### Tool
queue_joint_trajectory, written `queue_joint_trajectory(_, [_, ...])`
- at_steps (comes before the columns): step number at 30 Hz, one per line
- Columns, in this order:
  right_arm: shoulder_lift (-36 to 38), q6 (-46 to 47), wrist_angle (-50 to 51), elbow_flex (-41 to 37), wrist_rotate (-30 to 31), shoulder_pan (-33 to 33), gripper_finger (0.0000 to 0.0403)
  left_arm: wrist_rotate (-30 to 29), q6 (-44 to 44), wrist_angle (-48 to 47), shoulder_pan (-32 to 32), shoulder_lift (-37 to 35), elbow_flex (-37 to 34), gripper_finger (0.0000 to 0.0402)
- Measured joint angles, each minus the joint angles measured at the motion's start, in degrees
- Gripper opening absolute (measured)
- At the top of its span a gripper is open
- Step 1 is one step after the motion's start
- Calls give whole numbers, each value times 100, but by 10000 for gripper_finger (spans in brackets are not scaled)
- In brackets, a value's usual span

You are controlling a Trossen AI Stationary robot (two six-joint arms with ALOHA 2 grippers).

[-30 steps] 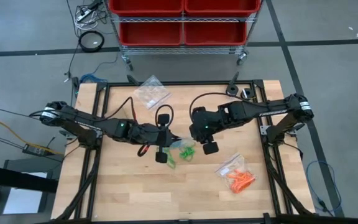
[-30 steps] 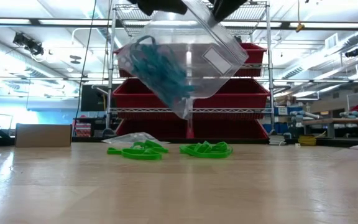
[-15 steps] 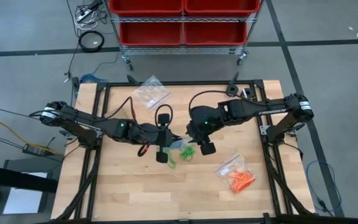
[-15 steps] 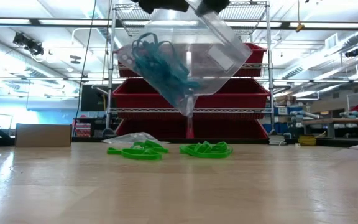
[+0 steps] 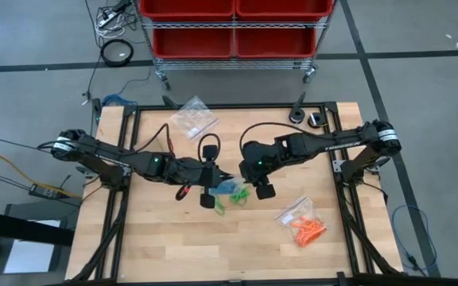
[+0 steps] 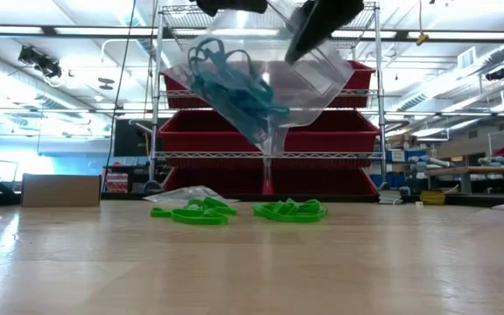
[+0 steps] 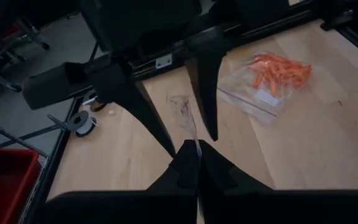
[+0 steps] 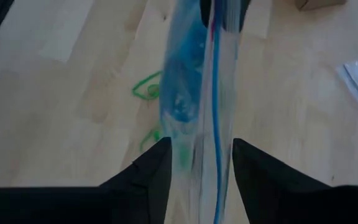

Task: Sort rubber bands
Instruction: Close the transparent zip bag

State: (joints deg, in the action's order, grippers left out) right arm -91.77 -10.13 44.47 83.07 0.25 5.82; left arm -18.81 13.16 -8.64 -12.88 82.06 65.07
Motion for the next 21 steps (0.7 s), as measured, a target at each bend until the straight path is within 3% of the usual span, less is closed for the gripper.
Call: queue_joint_trajectory(21, [0,-109,66,0,-385,-4,61,172,-156,-247,-79,0,-1,2])
